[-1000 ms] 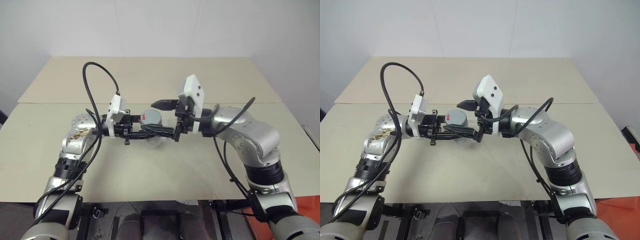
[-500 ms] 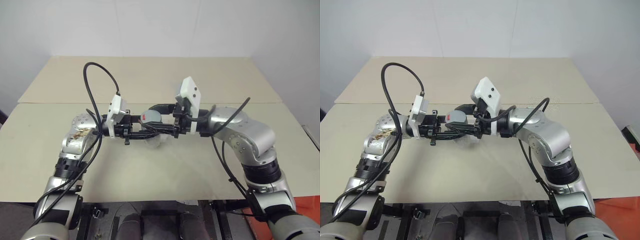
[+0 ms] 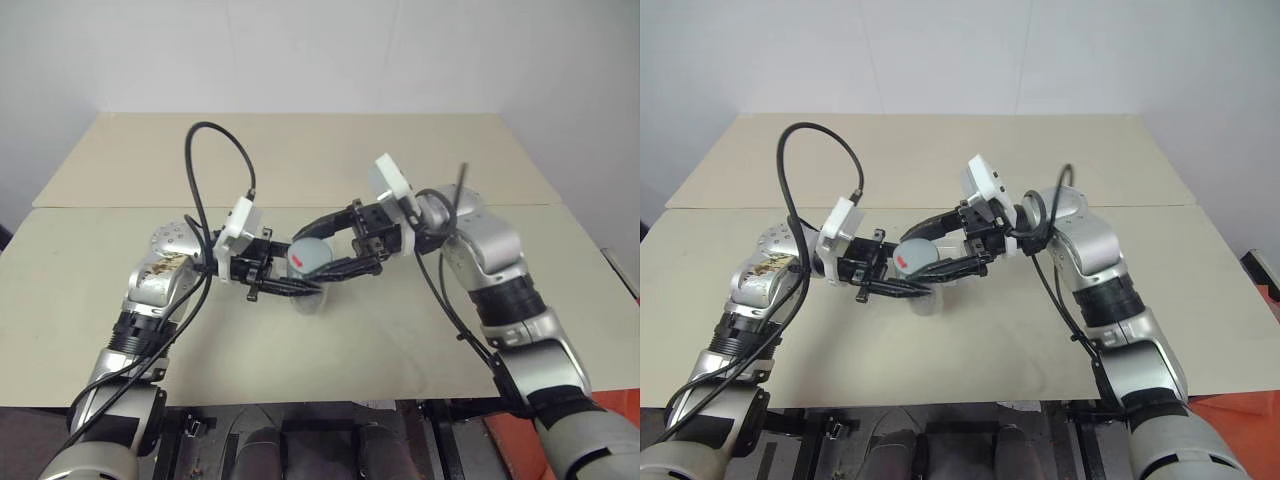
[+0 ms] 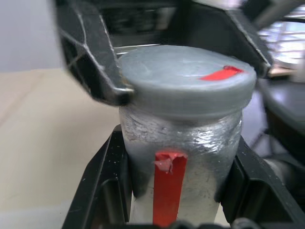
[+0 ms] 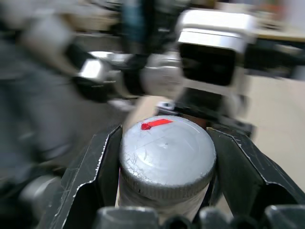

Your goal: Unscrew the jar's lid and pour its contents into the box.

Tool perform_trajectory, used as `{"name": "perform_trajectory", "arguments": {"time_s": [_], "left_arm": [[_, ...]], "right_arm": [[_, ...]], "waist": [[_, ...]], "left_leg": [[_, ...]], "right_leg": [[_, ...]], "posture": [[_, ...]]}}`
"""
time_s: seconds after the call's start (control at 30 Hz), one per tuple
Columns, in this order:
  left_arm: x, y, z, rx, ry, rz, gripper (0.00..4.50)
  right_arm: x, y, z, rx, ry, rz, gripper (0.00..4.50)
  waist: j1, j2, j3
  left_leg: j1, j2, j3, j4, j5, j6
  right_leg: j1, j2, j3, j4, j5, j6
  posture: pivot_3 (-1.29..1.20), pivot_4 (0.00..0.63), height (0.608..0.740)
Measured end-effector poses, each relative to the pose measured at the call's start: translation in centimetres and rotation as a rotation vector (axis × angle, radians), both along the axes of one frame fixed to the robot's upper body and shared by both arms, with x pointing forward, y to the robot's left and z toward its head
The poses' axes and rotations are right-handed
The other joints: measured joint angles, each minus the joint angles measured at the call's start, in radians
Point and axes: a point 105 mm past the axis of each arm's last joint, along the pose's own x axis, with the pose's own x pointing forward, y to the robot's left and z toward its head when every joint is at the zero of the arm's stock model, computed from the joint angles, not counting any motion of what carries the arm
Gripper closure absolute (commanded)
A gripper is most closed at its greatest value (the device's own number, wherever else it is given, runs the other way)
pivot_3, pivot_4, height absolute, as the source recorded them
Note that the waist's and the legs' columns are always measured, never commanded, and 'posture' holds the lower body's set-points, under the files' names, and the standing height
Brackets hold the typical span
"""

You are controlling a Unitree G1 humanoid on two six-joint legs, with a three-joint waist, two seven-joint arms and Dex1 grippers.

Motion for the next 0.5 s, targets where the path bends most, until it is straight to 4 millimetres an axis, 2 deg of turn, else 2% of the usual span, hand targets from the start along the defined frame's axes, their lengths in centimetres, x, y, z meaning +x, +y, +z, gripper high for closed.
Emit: {"name": "perform_trajectory", "arguments": {"time_s": [0.2, 0.23, 0.27, 0.37, 0.5], "left_arm": [[0.4, 1.0, -0.2, 0.013, 0.020, 0.055, 2.53], [0.4, 1.1, -0.2, 0.009, 0.021, 0.065, 2.53], [0.4, 1.1, -0.1, 0.000, 0.028, 0.067, 2.53], [0.4, 0.8, 0.0, -0.019, 0.031, 0.062, 2.53], [0.7, 1.1, 0.6, -0.044, 0.013, 0.102, 2.53]], "right_arm": [[1.1, 1.4, -0.2, -0.021, -0.039, 0.037, 1.72], [1.3, 1.4, -0.2, -0.014, -0.040, 0.035, 1.00], [1.4, 1.5, -0.2, -0.011, -0.050, 0.033, 0.87], [1.3, 2.0, -0.5, -0.015, -0.060, 0.036, 0.02], [1.1, 0.7, -0.8, 0.047, -0.102, -0.063, 0.02]], "waist": [[-0.007, 0.000, 0.000], [-0.003, 0.001, 0.000], [0.001, 0.001, 0.000], [0.006, 0.001, 0.001], [0.010, 0.001, 0.001]], "left_leg": [[0.000, 0.001, 0.000, 0.000, 0.000, 0.000], [-0.001, 0.000, 0.000, 0.000, 0.000, 0.000], [-0.001, 0.000, 0.000, 0.000, 0.000, 0.000], [-0.001, 0.000, 0.000, 0.000, 0.000, 0.000], [-0.002, 0.000, -0.001, 0.000, 0.000, 0.000]], "right_leg": [[0.000, 0.000, 0.000, 0.002, 0.000, 0.000], [0.000, 0.000, -0.001, 0.002, 0.000, 0.000], [0.000, 0.000, -0.001, 0.002, 0.000, 0.000], [-0.001, 0.000, -0.001, 0.002, 0.000, 0.000], [-0.001, -0.001, -0.002, 0.002, 0.000, 0.000]], "posture": [[0.00, 0.150, 0.740], [0.00, 0.150, 0.740], [0.00, 0.150, 0.740], [0.00, 0.150, 0.740], [0.00, 0.150, 0.740]]}}
